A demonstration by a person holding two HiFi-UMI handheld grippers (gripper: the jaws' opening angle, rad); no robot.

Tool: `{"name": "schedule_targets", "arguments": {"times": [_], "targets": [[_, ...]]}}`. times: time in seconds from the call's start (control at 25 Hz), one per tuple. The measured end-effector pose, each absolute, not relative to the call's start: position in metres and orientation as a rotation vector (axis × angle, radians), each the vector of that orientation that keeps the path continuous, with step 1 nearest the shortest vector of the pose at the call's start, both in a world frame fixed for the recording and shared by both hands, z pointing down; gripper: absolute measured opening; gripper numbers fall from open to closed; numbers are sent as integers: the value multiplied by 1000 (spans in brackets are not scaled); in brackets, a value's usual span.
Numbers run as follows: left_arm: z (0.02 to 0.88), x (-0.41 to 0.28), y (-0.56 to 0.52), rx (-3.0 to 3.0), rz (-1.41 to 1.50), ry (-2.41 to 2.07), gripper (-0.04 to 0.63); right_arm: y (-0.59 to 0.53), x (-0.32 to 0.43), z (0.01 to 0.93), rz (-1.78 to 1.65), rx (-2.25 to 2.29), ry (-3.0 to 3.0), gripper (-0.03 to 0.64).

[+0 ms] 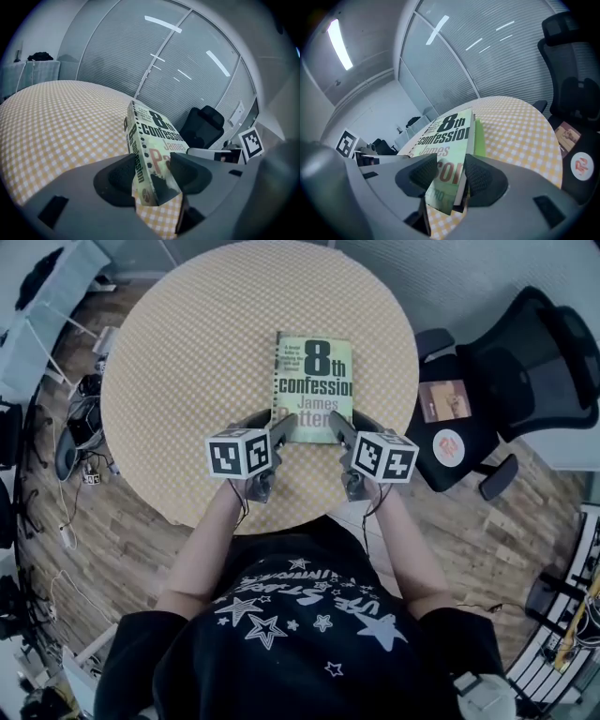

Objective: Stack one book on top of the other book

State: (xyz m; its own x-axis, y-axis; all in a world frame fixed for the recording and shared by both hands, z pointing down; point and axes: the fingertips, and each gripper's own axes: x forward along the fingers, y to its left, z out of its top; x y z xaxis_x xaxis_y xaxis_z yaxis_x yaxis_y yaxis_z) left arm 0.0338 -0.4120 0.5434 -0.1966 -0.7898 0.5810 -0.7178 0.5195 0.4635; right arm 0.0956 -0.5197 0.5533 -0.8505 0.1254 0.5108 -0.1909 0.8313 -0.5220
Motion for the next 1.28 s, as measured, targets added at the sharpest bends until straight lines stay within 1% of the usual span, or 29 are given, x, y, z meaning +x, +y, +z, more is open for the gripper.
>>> {"name": "schedule_targets", "arguments": {"times": [0.24,0.56,0.88,1.08,1.28], "targets": [[561,29,-421,1173,-147,-1928,235,-531,84,570,767,15,-2430,192],[576,27,-426,1173,-109,-1907,230,-535,81,575,664,35,-2443,192],[574,20,-426,1230,-24,-1928,230,-534,79,574,646,65,-2457,193],[566,14,-417,1236,74,-2007,215,-545,87,571,654,95,-2459,199],[547,-1,-391,1202,33,-2099,210,-551,92,553,700,116,-2499,199]]}}
